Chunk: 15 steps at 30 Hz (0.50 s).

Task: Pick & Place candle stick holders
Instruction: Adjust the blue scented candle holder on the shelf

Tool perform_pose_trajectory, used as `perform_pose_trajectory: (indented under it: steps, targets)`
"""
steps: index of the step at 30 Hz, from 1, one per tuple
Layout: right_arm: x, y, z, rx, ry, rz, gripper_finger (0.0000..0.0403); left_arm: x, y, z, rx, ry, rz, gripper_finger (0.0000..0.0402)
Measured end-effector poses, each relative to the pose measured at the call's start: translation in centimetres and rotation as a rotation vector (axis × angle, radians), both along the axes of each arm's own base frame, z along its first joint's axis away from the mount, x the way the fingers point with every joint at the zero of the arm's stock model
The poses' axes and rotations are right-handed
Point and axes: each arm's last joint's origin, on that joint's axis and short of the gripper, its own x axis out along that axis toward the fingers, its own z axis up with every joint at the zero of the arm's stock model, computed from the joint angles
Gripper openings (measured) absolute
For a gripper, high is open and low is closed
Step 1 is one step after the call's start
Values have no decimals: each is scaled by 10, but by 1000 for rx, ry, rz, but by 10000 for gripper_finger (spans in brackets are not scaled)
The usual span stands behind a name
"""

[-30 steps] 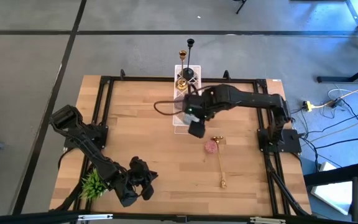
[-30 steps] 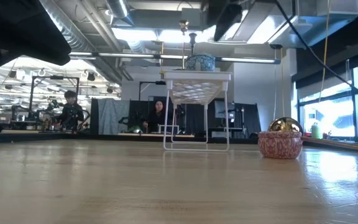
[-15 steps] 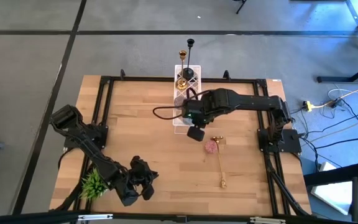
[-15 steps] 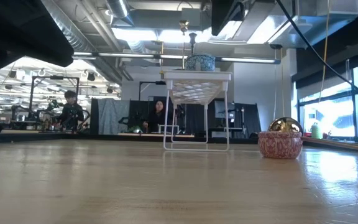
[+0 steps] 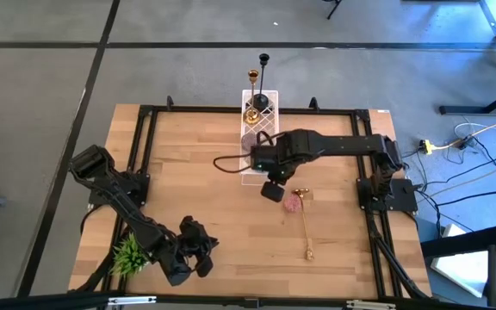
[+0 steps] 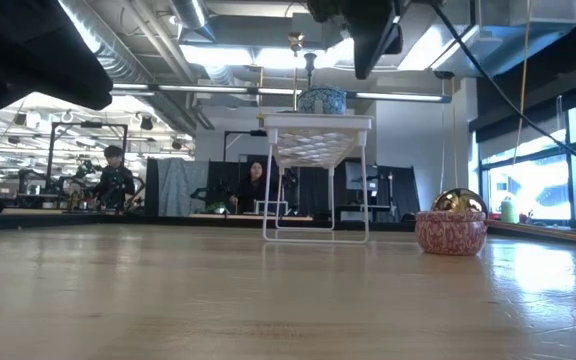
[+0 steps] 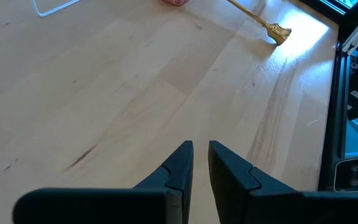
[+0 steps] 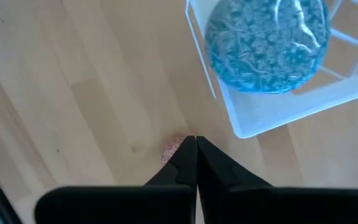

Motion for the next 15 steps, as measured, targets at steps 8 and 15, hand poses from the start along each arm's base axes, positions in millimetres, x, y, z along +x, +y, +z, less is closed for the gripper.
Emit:
perform_pose_trajectory:
  steps: [8, 15]
  targets:
    - [8, -2, 0, -38, -79, -12, 1, -1, 1, -1, 13, 2, 12, 45]
    - [9, -15, -2, -40, -78, -47, 0, -1, 1, -1, 14, 1, 12, 45]
